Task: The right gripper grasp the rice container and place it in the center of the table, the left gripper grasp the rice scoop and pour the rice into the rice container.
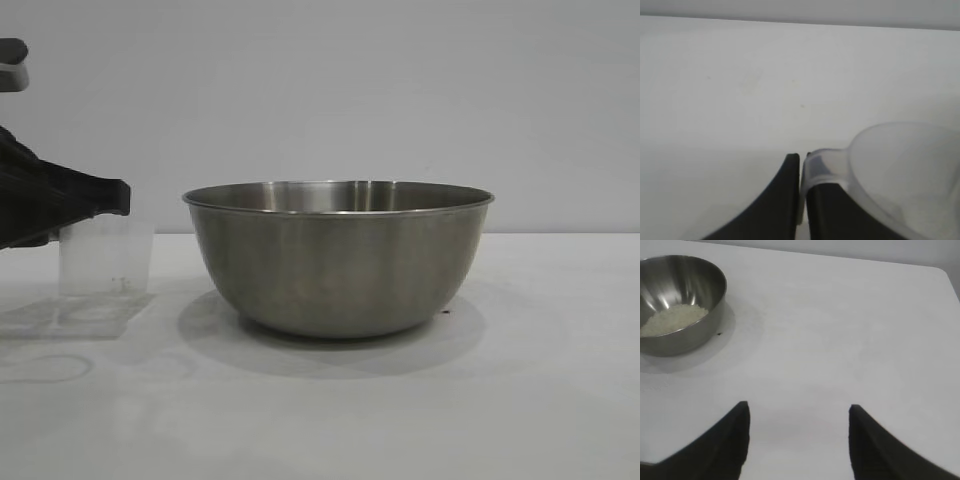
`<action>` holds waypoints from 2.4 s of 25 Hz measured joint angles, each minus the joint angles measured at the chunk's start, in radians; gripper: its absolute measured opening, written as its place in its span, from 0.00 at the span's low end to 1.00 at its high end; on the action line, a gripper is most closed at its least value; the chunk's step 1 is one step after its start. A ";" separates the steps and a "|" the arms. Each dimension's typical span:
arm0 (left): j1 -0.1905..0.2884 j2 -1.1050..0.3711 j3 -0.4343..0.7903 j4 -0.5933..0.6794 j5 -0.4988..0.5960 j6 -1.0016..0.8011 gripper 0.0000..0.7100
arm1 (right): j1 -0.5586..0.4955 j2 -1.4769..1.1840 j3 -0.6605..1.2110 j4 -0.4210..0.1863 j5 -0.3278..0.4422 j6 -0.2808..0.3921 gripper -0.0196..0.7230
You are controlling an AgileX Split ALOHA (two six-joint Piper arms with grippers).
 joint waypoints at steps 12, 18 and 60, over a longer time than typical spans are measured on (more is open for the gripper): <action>0.000 0.035 0.000 0.021 -0.002 -0.024 0.00 | 0.000 0.000 0.000 0.000 0.000 0.000 0.54; 0.000 0.037 0.000 0.021 -0.002 -0.029 0.00 | 0.000 0.000 0.000 0.000 0.000 0.000 0.54; 0.000 -0.106 0.212 0.026 -0.010 -0.042 0.19 | 0.000 0.000 0.000 0.000 0.000 0.000 0.54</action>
